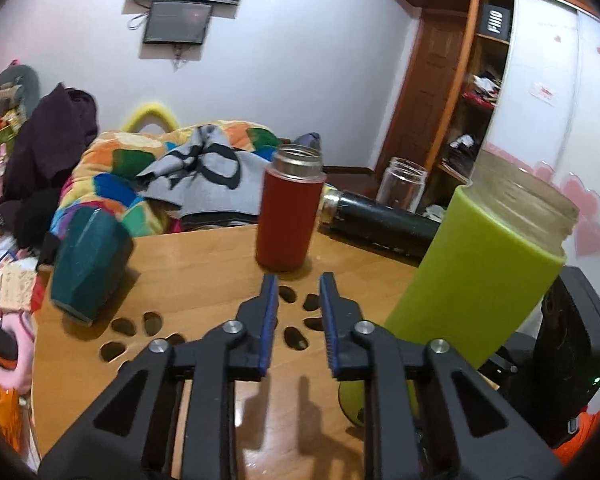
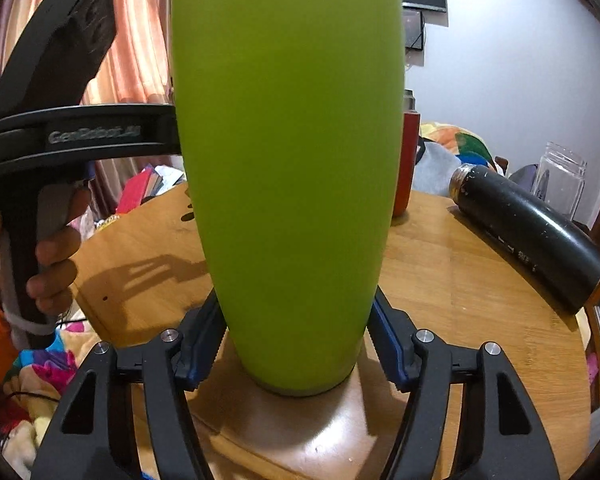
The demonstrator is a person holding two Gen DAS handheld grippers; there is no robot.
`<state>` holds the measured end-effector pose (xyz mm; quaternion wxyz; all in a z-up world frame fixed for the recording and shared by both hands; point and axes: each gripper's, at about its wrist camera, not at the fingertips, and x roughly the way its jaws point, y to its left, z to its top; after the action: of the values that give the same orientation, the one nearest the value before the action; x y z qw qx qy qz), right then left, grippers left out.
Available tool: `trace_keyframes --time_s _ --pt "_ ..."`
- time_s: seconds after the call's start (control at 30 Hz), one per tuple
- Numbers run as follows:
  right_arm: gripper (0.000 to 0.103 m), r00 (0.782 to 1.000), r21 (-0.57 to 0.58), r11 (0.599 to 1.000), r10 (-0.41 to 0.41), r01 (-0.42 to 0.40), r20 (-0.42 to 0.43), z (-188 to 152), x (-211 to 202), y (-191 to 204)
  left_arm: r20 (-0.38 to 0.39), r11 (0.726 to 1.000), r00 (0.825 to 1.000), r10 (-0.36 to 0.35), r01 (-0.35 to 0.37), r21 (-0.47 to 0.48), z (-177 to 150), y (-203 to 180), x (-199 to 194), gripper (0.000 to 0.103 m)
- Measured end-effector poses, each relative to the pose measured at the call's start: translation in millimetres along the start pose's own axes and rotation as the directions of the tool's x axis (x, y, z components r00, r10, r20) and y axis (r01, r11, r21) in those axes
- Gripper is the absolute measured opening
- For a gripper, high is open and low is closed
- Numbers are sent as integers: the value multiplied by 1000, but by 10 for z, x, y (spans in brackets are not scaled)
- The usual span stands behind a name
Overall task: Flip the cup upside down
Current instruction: 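Tilt the green bottle with the right tool and lay it sideways on the table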
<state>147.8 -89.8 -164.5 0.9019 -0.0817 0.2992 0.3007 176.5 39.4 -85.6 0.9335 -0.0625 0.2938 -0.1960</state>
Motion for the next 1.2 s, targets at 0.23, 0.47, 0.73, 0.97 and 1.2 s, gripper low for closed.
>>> trace_keyframes --time_s 0.23,0.47,0.73,0.97,1.2 --pt "62 999 -84 996 -27 24 -34 11 -64 -10 -14 998 999 -48 49 42 9 -60 71 13" --pt "62 998 -120 993 -18 11 -53 26 -101 -40 -29 998 998 -57 58 33 -24 -27 115 13" --pt "62 995 -138 990 -4 -10 -104 111 -62 -21 -41 996 996 -85 85 1 -62 40 114 13" --pt "63 994 -165 986 -6 -12 -111 176 -69 43 -19 996 995 -93 93 -15 -48 89 79 12" --pt "63 998 -170 985 -1 -11 -68 142 -119 80 -46 998 998 -54 52 -40 -86 175 127 9"
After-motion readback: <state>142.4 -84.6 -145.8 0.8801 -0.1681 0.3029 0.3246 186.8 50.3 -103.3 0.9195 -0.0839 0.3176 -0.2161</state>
